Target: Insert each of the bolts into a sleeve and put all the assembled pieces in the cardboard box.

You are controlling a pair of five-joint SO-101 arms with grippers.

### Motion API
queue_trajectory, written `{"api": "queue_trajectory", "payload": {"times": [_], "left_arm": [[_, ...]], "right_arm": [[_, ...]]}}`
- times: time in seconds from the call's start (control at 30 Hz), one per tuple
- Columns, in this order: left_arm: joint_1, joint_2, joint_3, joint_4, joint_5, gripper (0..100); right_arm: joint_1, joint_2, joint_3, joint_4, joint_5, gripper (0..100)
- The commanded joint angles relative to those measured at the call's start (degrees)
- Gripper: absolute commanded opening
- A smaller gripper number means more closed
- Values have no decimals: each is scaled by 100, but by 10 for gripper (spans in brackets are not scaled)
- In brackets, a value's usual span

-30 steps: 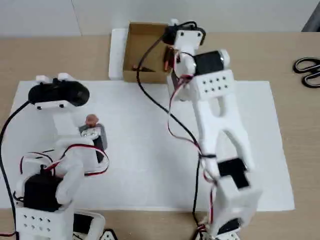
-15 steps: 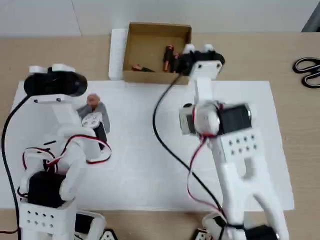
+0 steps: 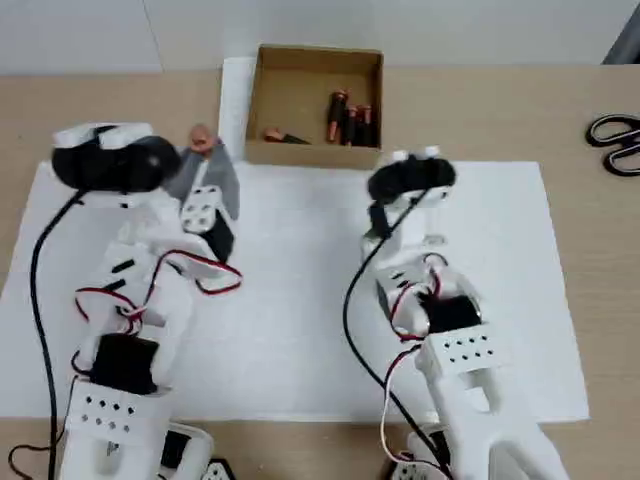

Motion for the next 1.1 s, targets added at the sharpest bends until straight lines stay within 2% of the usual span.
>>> {"api": "queue_trajectory", "payload": {"times": [0.0, 0.5, 0.7, 0.93, 1.07], "left_arm": [[229, -88, -127, 158, -9, 6], [237, -88, -180, 167, -9, 6], [237, -88, -180, 176, -9, 6], [237, -88, -198, 185, -9, 6], [237, -88, -207, 193, -9, 6]], "right_arm": [[400, -233, 202, -462, -35, 3], [470, -224, 448, 892, -35, 9], [470, -233, 440, 1112, -35, 182], [462, -233, 211, 1182, -70, 152], [224, -224, -202, 1666, -62, 151]]}}
